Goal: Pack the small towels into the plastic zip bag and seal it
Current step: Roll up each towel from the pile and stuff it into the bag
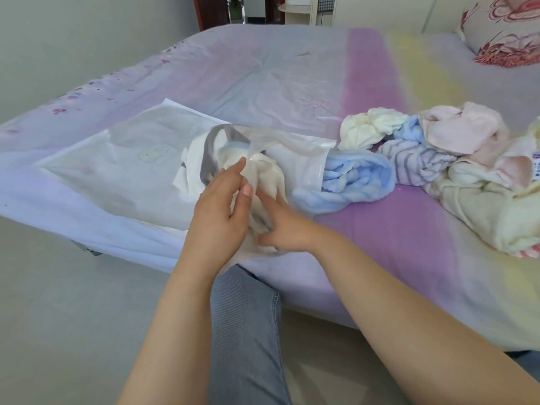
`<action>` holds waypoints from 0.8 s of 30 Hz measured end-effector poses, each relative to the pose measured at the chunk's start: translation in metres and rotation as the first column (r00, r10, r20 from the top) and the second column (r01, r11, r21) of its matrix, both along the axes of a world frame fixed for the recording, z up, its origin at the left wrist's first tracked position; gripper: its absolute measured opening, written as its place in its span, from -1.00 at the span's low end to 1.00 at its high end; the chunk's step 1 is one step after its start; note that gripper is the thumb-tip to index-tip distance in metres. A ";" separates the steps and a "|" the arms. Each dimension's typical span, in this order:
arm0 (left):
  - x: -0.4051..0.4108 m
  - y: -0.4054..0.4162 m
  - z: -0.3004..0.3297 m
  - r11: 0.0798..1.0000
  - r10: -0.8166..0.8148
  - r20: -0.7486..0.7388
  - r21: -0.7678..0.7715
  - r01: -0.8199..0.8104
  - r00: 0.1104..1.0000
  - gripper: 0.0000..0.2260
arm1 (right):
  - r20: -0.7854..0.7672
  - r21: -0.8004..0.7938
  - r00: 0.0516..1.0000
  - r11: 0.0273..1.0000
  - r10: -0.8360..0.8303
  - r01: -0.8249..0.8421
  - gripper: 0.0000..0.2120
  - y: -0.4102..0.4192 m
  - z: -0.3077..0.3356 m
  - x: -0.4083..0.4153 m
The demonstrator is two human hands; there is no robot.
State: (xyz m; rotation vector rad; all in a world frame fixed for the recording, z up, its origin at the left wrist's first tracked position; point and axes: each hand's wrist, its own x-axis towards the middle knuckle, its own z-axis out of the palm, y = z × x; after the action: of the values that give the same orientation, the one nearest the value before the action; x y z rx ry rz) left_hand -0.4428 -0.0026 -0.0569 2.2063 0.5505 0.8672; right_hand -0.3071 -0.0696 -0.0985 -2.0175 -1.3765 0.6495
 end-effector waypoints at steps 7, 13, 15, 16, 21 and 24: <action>-0.008 0.010 0.002 0.984 -0.010 0.112 -0.175 0.030 0.994 -0.75 | 0.165 0.038 0.936 0.950 -0.312 0.310 -0.36 -0.018 -0.027 -0.014; -0.014 0.023 0.007 0.955 -0.024 0.157 -0.289 0.069 0.987 -0.76 | -0.195 0.004 0.962 0.981 -0.189 0.194 -0.79 0.065 0.015 -0.025; -0.019 0.033 0.014 0.957 -0.012 0.168 -0.285 0.060 0.986 -0.76 | -0.361 -0.015 0.927 0.995 -0.101 0.102 -0.54 0.083 0.022 -0.027; -0.020 0.038 0.016 0.950 -0.013 0.179 -0.305 0.068 0.984 -0.75 | -0.378 -0.010 0.924 0.998 -0.056 0.056 -0.45 0.086 0.021 -0.028; -0.011 0.050 0.011 0.908 0.003 0.232 -0.409 0.095 0.973 -0.74 | -0.076 0.130 0.997 0.991 -0.017 0.026 -0.50 0.054 -0.002 -0.019; 0.004 0.042 0.006 0.896 0.023 0.259 -0.435 0.095 0.965 -0.74 | -0.125 0.330 0.971 0.915 -0.202 0.233 -0.67 0.015 -0.008 -0.005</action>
State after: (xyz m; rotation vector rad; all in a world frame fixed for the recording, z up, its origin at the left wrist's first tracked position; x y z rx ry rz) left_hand -0.4390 0.0397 -0.0513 1.6535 0.5177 0.8908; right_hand -0.3123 -0.0547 -0.1069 -1.8027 -1.1039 0.3635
